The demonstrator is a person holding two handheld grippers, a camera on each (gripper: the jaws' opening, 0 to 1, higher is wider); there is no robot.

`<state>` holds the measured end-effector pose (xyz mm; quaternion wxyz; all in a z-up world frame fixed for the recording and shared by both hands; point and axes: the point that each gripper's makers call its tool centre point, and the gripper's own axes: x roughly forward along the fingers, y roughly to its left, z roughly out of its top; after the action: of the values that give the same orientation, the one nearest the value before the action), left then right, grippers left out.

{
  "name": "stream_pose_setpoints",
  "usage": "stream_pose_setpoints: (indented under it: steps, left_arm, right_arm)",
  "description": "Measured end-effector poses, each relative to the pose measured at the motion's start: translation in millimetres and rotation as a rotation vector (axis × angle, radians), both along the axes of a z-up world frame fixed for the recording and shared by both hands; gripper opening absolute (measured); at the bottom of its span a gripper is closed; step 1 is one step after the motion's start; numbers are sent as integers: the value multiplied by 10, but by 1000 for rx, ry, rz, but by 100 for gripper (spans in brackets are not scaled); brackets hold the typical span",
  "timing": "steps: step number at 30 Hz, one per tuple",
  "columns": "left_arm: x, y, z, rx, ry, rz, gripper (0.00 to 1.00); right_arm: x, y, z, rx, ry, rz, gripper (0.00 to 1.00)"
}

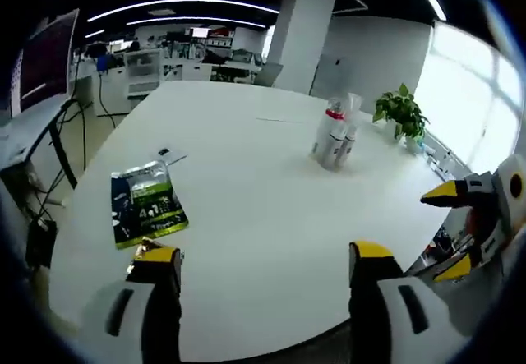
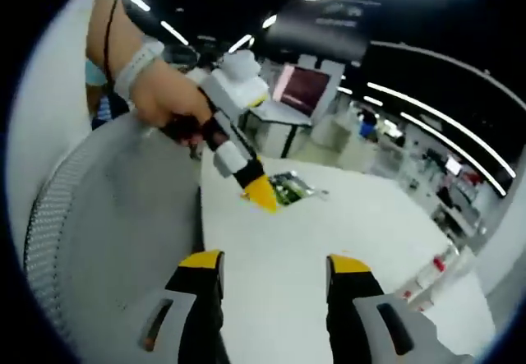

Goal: Arrange the skincare products in the storage area until every visible bottle or jar stands upright without overlapping.

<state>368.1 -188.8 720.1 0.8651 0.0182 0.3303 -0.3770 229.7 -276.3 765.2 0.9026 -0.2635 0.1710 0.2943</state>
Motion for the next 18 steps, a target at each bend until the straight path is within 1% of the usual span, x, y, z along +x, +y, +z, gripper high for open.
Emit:
stream_pose_setpoints:
  steps: [1, 2, 5, 6, 7, 8, 10, 12, 14, 16, 17, 18]
  left_arm:
    - [44, 43, -6, 5, 5, 13, 84]
    - [109, 102, -21, 0, 28, 44, 84]
    - [280, 248, -86, -13, 52, 131, 89]
    - [327, 314, -143, -3, 85, 169, 92]
    - [363, 331, -147, -17, 96, 195, 96]
    - [448, 318, -127, -72, 91, 219, 99]
    - [524, 343, -199, -69, 119, 222, 99]
    - [594, 349, -216, -71, 116, 219, 99]
    - [706, 334, -226, -70, 105, 217, 99]
    - [797, 323, -252, -75, 111, 223, 99]
    - [850, 313, -277, -68, 114, 223, 99]
    - [843, 337, -338, -15, 133, 206, 99]
  right_arm:
    - [-4, 1, 5, -1, -7, 3, 50]
    - [1, -6, 20, 2, -11, 1, 49]
    - [37, -54, 40, 42, -3, -34, 48]
    - [38, -60, 38, 41, -3, -36, 48]
    - [37, -67, 31, 39, -3, -39, 48]
    - [37, -75, 26, 36, -1, -43, 48]
    - [44, -87, 35, 33, -7, -48, 48]
    - [52, -98, 42, 28, -11, -49, 47]
    - [56, -115, 24, 33, 1, -52, 47]
    - [46, -114, 16, 42, 12, -53, 46]
    - [39, -96, 13, 49, 15, -45, 45]
    - [23, -75, -1, 56, 26, -36, 45]
